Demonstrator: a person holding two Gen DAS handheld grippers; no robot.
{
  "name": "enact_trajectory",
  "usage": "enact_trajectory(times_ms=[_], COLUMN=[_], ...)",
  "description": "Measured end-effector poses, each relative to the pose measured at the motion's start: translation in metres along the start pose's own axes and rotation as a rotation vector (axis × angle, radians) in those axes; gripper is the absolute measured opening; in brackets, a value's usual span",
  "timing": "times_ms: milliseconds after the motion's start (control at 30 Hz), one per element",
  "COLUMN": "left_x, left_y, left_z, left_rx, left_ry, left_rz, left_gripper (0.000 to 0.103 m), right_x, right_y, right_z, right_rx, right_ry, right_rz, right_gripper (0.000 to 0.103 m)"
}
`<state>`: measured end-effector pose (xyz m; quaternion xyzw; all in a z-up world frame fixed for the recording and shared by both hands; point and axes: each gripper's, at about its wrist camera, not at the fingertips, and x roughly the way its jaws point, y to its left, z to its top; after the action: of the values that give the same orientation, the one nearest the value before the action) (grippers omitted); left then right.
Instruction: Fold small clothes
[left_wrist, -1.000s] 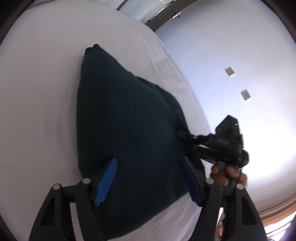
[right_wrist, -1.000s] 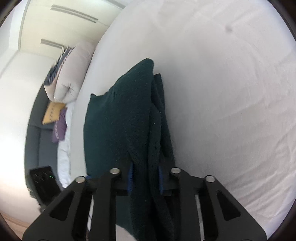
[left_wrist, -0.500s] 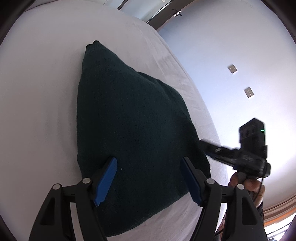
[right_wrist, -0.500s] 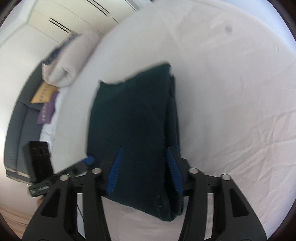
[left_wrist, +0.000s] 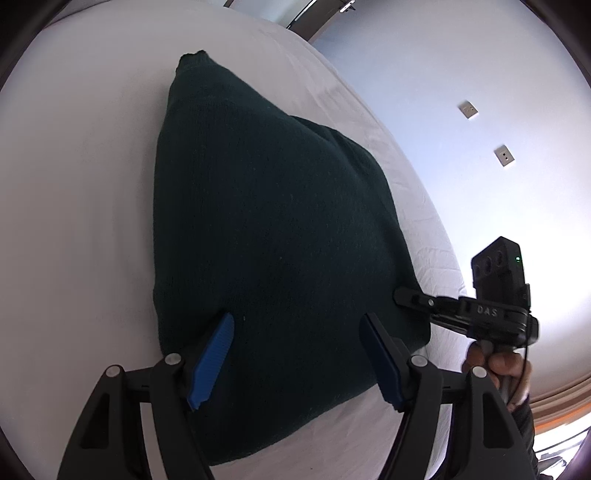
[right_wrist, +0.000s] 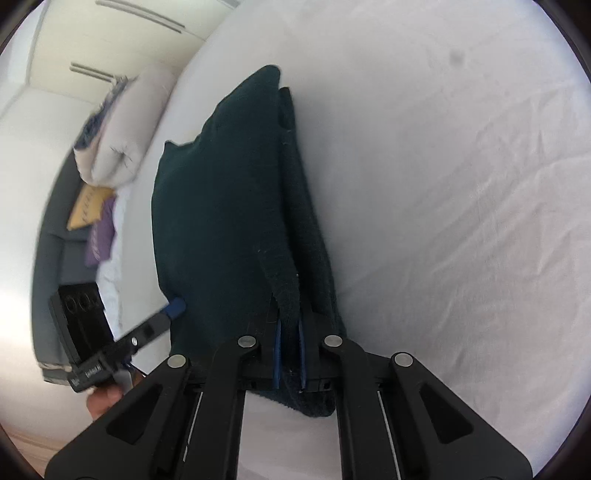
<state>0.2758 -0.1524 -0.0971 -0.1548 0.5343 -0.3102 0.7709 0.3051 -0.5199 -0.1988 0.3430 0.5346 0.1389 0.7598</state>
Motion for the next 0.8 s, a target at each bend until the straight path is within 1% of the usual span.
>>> enact_trajectory(times_ms=[67, 100, 133, 167, 200, 233, 267, 300, 333, 367, 400, 433, 500, 567, 600, 633, 667, 700, 733, 767, 800], left_x=[-0.006, -0.012, -0.019, -0.031, -0.041, -0.05, -0.058, -0.06, -0.06, -0.057, -0.051, -0.043, -0.029, -0.012, -0.003, 0.001, 0.004, 0.008, 0.01, 0.014, 0.016], left_y=[-0.001, -0.001, -0.002, -0.002, -0.001, 0.002, 0.008, 0.014, 0.021, 0.03, 0.039, 0.05, 0.064, 0.073, 0.075, 0.074, 0.07, 0.064, 0.059, 0.058, 0.056], left_z=[0.0, 0.0, 0.0, 0.0, 0.001, 0.003, 0.007, 0.01, 0.014, 0.02, 0.024, 0.029, 0.035, 0.043, 0.046, 0.048, 0.051, 0.053, 0.055, 0.055, 0.056], left_rx=[0.002, 0.003, 0.006, 0.014, 0.02, 0.016, -0.005, -0.025, -0.048, -0.075, -0.103, -0.139, -0.191, -0.228, -0.235, -0.226, -0.203, -0.179, -0.167, -0.167, -0.171], left_ry=[-0.013, -0.03, -0.055, -0.1, -0.138, -0.177, -0.214, -0.228, -0.228, -0.216, -0.202, -0.179, -0.134, -0.088, -0.065, -0.06, -0.058, -0.044, -0.038, -0.016, -0.011], left_rz=[-0.01, -0.015, -0.015, -0.01, -0.005, 0.004, 0.02, 0.031, 0.037, 0.032, 0.021, 0.012, 0.006, 0.0, -0.005, 0.005, 0.028, 0.055, 0.066, 0.047, 0.068], left_gripper=[0.072, 0.072, 0.072, 0.073, 0.078, 0.083, 0.095, 0.099, 0.099, 0.099, 0.099, 0.099, 0.096, 0.093, 0.092, 0.092, 0.092, 0.086, 0.077, 0.061, 0.059], right_x=[0.002, -0.003, -0.009, -0.019, -0.025, -0.033, -0.04, -0.047, -0.052, -0.059, -0.058, -0.056, -0.042, -0.023, -0.006, 0.004, 0.012, 0.02, 0.022, 0.025, 0.031], right_y=[-0.004, -0.002, 0.004, 0.01, 0.014, 0.018, 0.02, 0.021, 0.02, 0.019, 0.021, 0.021, 0.02, 0.023, 0.023, 0.023, 0.022, 0.024, 0.025, 0.027, 0.029], right_z=[0.0, -0.001, -0.003, -0.005, -0.005, -0.005, -0.002, -0.001, 0.003, 0.005, 0.011, 0.018, 0.032, 0.048, 0.056, 0.061, 0.064, 0.068, 0.071, 0.074, 0.077], right_rx=[0.002, -0.005, -0.033, -0.067, -0.088, -0.105, -0.117, -0.118, -0.107, -0.097, -0.098, -0.095, -0.069, -0.061, -0.048, -0.041, -0.04, -0.044, -0.04, -0.034, -0.036], right_ry=[-0.009, -0.014, -0.022, -0.03, -0.046, -0.074, -0.11, -0.135, -0.177, -0.203, -0.204, -0.192, -0.153, -0.073, -0.032, -0.01, 0.005, 0.011, 0.012, 0.019, 0.026], right_rz=[0.034, 0.041, 0.037, 0.018, 0.006, -0.002, -0.017, -0.03, -0.043, -0.042, -0.023, -0.005, -0.002, -0.009, -0.032, -0.047, -0.049, -0.046, -0.045, -0.045, -0.054], right_gripper=[0.006, 0.008, 0.011, 0.013, 0.019, 0.031, 0.043, 0.076, 0.085, 0.085, 0.085, 0.083, 0.082, 0.07, 0.059, 0.054, 0.053, 0.05, 0.046, 0.043, 0.039])
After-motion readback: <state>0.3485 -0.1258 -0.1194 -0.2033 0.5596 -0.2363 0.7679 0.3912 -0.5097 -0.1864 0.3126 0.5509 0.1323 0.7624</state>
